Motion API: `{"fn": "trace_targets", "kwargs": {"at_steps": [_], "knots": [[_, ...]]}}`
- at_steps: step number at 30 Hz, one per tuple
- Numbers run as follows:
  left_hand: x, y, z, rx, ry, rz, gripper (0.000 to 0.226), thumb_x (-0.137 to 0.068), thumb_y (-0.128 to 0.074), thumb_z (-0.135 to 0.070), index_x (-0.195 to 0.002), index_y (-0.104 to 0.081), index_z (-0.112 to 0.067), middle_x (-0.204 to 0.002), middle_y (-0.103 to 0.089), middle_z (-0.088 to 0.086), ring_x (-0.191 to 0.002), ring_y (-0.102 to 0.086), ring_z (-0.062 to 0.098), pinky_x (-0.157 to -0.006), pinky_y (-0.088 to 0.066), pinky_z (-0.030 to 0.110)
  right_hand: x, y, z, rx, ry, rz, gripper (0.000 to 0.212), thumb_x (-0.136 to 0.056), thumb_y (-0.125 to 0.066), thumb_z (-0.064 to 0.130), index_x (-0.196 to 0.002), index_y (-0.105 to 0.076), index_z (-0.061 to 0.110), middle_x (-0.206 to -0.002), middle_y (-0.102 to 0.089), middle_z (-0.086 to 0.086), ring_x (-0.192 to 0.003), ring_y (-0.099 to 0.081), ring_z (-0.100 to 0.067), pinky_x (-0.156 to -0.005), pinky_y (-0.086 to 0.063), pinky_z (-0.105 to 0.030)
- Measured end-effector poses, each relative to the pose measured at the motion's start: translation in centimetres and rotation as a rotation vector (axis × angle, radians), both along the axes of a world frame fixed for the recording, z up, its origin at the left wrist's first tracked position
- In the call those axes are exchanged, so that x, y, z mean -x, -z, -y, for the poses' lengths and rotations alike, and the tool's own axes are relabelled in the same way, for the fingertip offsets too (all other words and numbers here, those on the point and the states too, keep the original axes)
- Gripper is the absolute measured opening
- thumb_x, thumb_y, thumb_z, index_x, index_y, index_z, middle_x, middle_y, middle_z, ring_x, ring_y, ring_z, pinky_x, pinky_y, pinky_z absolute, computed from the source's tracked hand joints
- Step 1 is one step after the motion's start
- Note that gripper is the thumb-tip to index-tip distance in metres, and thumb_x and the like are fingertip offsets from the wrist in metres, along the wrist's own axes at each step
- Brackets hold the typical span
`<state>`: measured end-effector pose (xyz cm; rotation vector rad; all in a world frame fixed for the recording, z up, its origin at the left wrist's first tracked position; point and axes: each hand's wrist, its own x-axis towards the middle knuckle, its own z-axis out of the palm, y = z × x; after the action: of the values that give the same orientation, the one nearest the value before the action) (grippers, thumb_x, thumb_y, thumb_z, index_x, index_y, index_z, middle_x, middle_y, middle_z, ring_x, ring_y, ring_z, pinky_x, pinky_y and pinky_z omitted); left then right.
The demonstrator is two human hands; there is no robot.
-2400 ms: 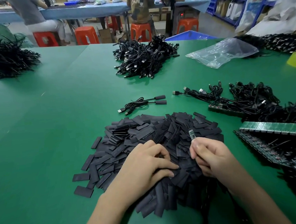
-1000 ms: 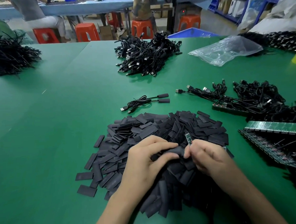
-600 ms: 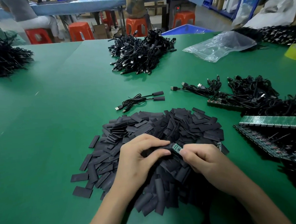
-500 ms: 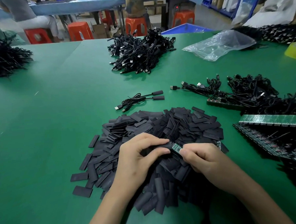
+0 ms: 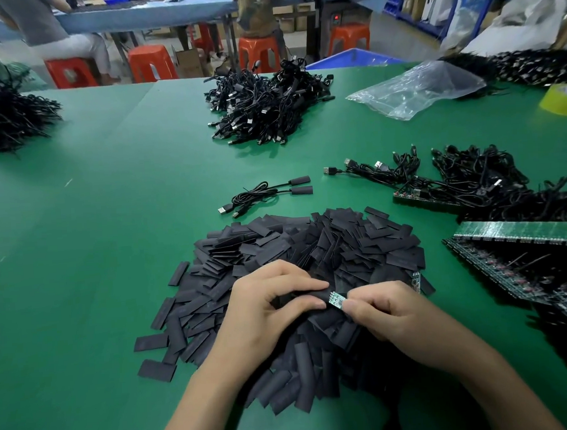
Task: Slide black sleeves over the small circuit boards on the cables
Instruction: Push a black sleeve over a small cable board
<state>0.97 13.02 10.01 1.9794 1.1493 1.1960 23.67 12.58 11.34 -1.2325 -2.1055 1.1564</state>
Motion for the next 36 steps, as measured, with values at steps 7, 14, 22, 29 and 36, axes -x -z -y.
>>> {"fn": "trace_targets", "kwargs": {"at_steps": [7, 14, 22, 29, 36], "knots": [[0.6, -0.1, -0.2, 0.066, 0.097, -0.021, 0.018, -0.081, -0.085, -0.019, -0.099, -0.084, -0.019, -0.095, -0.073, -0.01, -0.091, -0.07, 0.012, -0.081, -0.049, 0.017, -0.5, 0.1, -0.2, 0.008, -0.023, 0.046, 0.049, -0.1, -0.049, 0.052, -0.068, -0.045, 0.014, -0.061, -0.039, 0.005, -0.058, -0.037, -0.007, -0.058, -0.031, -0.03], [0.3, 0.4, -0.1, 0.068, 0.068, -0.02, 0.019, -0.081, -0.085, -0.023, -0.1, -0.084, -0.021, -0.093, -0.072, -0.009, -0.089, -0.07, 0.014, -0.078, -0.053, 0.024, -0.8, 0.4, -0.4, -0.02, 0.053, 0.064, 0.043, -0.104, -0.054, 0.037, -0.067, -0.054, 0.016, -0.057, -0.043, 0.008, -0.054, -0.038, -0.004, -0.056, -0.031, -0.027], [-0.1, 0.3, 0.2, 0.027, 0.046, -0.045, 0.019, -0.083, -0.082, -0.025, -0.101, -0.083, -0.021, -0.094, -0.071, -0.01, -0.089, -0.069, 0.011, -0.078, -0.051, 0.019, -1.2, 0.2, -0.3, -0.02, 0.007, 0.077, 0.046, -0.104, -0.053, 0.042, -0.07, -0.045, 0.012, -0.061, -0.04, 0.008, -0.057, -0.036, -0.006, -0.056, -0.029, -0.033], [-0.1, 0.2, 0.2, 0.057, 0.053, -0.014, 0.017, -0.082, -0.084, -0.024, -0.099, -0.083, -0.023, -0.094, -0.072, -0.012, -0.091, -0.07, 0.012, -0.081, -0.051, 0.017, -1.6, 0.1, -0.3, -0.013, -0.026, 0.071, 0.044, -0.104, -0.053, 0.043, -0.072, -0.047, 0.015, -0.061, -0.041, 0.009, -0.056, -0.037, -0.003, -0.054, -0.029, -0.026], [0.2, 0.4, 0.0, 0.066, 0.107, -0.041, 0.017, -0.085, -0.082, -0.025, -0.102, -0.083, -0.024, -0.096, -0.071, -0.011, -0.092, -0.07, 0.012, -0.082, -0.052, 0.019, -1.5, 0.0, -0.4, 0.005, -0.051, 0.088, 0.045, -0.104, -0.055, 0.041, -0.07, -0.048, 0.012, -0.06, -0.041, 0.005, -0.056, -0.037, -0.005, -0.055, -0.03, -0.027]]}}
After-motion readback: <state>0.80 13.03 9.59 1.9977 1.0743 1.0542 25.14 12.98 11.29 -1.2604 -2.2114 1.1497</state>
